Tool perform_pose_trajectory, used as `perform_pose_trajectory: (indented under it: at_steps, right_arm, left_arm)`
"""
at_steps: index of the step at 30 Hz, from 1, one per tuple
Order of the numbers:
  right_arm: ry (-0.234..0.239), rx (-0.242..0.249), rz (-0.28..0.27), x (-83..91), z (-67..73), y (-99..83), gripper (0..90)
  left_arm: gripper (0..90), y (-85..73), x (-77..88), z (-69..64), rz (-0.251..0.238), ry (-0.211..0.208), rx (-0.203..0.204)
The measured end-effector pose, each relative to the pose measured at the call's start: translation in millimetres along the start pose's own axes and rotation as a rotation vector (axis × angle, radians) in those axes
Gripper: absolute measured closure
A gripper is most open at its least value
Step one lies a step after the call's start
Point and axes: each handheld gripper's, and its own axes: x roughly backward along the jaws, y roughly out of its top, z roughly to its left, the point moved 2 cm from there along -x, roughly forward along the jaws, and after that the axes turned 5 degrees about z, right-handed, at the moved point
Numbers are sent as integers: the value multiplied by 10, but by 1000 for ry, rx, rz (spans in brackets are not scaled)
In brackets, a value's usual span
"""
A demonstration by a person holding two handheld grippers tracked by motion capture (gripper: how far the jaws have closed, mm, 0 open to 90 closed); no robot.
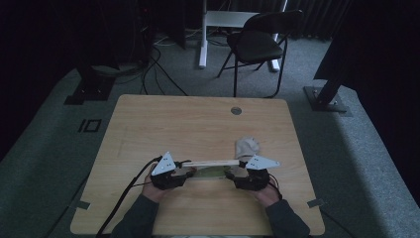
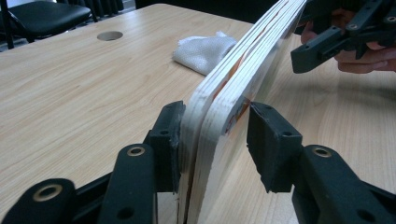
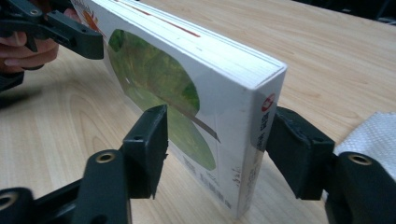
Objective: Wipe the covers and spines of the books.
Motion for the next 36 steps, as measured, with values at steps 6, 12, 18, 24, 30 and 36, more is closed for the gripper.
perform_pose_trajectory:
  at_steps: [6, 12, 18, 24, 30, 36]
  right_arm:
    - [6, -7, 15, -10, -10, -17, 428]
    - [1, -27, 24, -16, -41, -35, 434]
    - [9, -55, 13, -20, -70, -39, 443]
    - [15, -65, 12, -24, -84, -49, 444]
    - [12, -66, 15, -36, -81, -57, 445]
    - [9, -60, 20, -35, -77, -62, 445]
  left_arm:
    - [623, -17, 46, -73, 10, 5, -16]
    - [685, -34, 96, -143, 10, -12, -26]
    - [752, -58, 126, -208, 0, -52, -29]
    - [730, -88, 115, -208, -9, -60, -10]
    - [691, -126, 15, -207, 0, -65, 23]
    - [633, -133, -32, -214, -16, -58, 31]
